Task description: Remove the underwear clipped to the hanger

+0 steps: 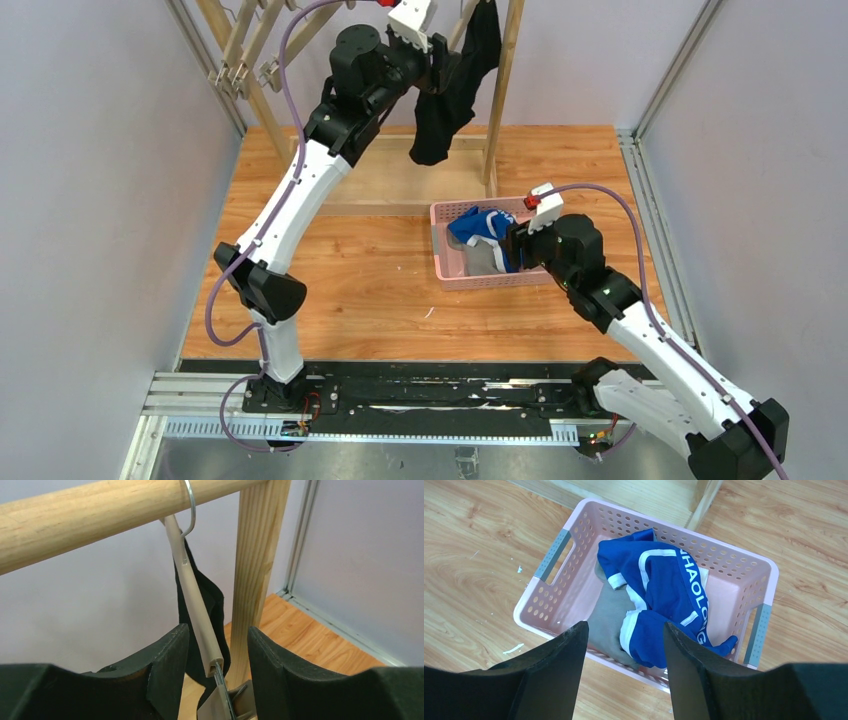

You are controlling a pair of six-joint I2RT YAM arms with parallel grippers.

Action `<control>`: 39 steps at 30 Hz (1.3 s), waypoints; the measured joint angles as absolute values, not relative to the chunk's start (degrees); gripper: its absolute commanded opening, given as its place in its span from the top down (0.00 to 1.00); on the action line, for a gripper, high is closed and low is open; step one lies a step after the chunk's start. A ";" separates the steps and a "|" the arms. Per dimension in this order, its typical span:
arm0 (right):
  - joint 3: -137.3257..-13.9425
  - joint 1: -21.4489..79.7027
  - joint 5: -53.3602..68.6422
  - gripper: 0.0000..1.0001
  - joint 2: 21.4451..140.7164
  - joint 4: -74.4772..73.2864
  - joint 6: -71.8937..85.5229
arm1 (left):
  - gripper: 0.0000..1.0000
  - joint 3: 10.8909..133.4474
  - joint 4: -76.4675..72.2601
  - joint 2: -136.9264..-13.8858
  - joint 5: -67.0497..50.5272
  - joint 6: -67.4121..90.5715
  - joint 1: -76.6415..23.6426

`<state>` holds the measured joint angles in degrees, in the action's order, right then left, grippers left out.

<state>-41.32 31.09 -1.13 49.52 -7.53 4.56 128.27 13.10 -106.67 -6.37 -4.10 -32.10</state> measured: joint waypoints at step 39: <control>-34.96 34.13 3.05 0.42 48.29 -1.43 8.03 | 1.00 131.35 14.48 -112.16 2.76 -15.16 -32.49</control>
<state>-34.96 34.13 3.05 48.29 -1.43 8.03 131.35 14.48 -112.16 2.76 -15.16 -32.49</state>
